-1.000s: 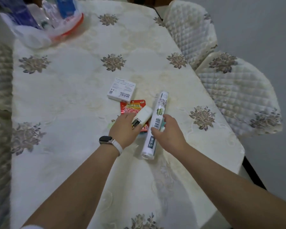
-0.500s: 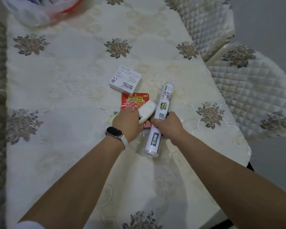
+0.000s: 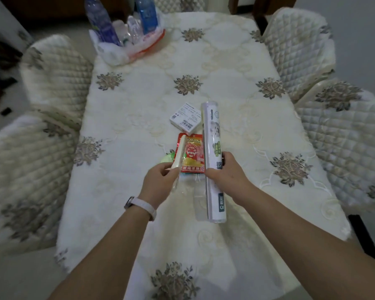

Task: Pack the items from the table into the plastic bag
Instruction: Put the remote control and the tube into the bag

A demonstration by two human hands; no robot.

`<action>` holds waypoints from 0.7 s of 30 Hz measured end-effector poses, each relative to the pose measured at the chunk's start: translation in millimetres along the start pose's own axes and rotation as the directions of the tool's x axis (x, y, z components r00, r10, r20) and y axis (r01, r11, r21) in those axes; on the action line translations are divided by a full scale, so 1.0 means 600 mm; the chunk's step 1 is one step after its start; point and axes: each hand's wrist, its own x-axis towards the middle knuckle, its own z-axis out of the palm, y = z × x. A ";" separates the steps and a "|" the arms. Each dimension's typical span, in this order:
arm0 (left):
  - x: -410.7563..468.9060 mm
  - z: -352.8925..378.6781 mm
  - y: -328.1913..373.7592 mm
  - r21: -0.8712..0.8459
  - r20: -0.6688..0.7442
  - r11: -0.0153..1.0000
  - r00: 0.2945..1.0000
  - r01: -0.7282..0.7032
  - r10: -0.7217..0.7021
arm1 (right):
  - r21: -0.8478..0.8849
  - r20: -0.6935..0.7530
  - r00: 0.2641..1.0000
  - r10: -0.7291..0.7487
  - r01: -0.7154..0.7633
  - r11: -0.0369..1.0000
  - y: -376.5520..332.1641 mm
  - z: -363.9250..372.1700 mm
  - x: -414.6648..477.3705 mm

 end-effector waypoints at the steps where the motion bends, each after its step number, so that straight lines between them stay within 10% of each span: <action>1: -0.018 -0.006 -0.003 -0.102 -0.019 0.994 0.999 0.039 -0.041 | -0.004 0.023 1.000 -0.021 0.021 1.000 -0.005 -0.003 -0.010; 7: -0.128 -0.039 -0.013 -0.434 -0.073 0.897 0.990 0.081 -0.125 | 0.003 0.149 0.979 -0.138 0.139 0.990 -0.033 0.006 -0.063; 21: -0.296 -0.186 -0.093 -0.485 -0.431 0.868 0.893 -0.108 -0.130 | -0.054 0.519 0.830 -0.205 0.271 0.961 -0.088 0.136 -0.167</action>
